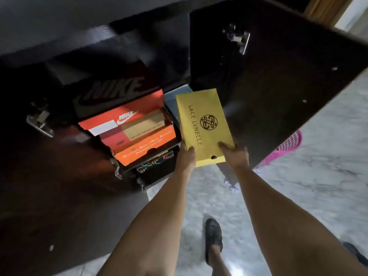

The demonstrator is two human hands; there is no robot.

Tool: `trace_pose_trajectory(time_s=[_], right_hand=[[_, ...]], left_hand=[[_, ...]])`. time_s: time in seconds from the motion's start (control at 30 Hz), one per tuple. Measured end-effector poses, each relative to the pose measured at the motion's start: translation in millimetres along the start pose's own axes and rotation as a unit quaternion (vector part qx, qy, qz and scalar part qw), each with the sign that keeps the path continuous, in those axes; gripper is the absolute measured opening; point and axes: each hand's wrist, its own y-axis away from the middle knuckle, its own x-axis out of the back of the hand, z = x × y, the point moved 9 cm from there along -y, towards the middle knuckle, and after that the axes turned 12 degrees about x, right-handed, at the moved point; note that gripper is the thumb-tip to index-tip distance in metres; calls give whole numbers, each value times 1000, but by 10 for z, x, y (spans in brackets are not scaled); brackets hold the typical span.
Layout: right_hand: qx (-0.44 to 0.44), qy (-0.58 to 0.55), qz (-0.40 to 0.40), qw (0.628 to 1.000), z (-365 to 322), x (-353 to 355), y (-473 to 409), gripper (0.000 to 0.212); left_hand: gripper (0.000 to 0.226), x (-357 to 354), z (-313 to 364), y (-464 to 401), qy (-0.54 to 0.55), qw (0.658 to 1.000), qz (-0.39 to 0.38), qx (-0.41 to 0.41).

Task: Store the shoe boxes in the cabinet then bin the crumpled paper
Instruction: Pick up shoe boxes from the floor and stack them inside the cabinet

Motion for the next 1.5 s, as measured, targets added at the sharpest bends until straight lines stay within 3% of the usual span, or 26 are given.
trace_pose_trajectory(time_s=[0.3,0.4,0.53,0.6,0.63,0.77,0.87,0.93,1.03,1.17,1.27,1.5], right_hand=[[47,-43,-27,998,-235,-779,-1785,54],[37,-39,-34,998,-314,-958,-2082,53],[32,-34,-62,997,-225,-1165,-2382,60],[30,-36,-64,997,-209,-1229,-2503,59],[28,-41,-70,996,-243,-1249,-2547,61],[11,-56,-78,995,-160,-1349,-2625,88],[5,-41,-62,997,-131,-1150,-2250,78],[-24,-103,-61,993,-7,-954,-1775,66],[-48,-102,-27,993,546,-570,-1040,40],[-166,-53,-16,985,1529,138,-12,48],[-242,-34,-8,970,2230,738,720,52],[-352,-94,124,923,3626,2281,1684,55]], left_hand=[[56,112,749,-1379,-3,994,88,-58],[67,102,791,-1712,-71,988,107,-91],[60,89,839,-2013,-180,962,163,-128],[65,96,867,-2147,-201,949,189,-151],[68,63,884,-2176,-196,955,168,-147],[75,42,975,-2014,-251,946,169,-118],[77,40,912,-1653,-221,950,181,-124],[68,-61,737,-1391,-242,946,177,-119],[46,-448,298,-1068,-306,939,122,-98],[38,-1274,-336,-506,-400,915,-5,-60],[39,-2000,-749,9,-475,873,-84,-72],[41,-3806,-1350,873,-592,765,-229,-107]])
